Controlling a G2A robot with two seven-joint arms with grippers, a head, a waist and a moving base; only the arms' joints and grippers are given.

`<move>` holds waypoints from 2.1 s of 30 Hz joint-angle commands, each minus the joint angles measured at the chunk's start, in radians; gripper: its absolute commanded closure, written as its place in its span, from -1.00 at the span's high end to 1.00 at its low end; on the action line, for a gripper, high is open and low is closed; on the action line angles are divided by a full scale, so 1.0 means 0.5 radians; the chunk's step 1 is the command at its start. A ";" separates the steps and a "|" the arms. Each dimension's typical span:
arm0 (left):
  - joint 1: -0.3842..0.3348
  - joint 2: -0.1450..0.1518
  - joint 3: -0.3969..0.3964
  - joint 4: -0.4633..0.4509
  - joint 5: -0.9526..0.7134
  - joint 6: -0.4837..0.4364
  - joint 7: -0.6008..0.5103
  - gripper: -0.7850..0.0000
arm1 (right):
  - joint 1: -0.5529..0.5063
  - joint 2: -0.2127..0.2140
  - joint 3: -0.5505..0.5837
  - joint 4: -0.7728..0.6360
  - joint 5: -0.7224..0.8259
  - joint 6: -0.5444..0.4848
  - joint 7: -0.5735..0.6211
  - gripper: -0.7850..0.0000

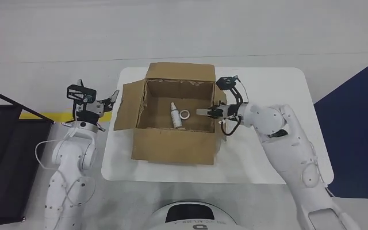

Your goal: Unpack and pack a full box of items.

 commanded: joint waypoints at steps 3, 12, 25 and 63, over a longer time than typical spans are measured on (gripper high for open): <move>0.005 0.002 -0.017 0.010 -0.021 0.007 0.002 1.00 | 0.098 -0.019 -0.112 0.055 0.025 -0.010 -0.004 1.00; -0.009 0.006 -0.032 0.052 -0.057 0.005 0.001 1.00 | 0.288 -0.061 -0.301 0.148 0.097 -0.059 -0.025 1.00; -0.233 0.019 -0.069 0.435 -0.320 -0.193 -0.223 1.00 | 0.038 0.000 -0.090 -0.311 0.065 -0.316 -0.224 1.00; -0.644 0.010 0.743 0.454 -0.506 -0.532 -1.154 1.00 | 0.134 -0.012 -0.210 -0.185 0.080 -0.413 -0.374 1.00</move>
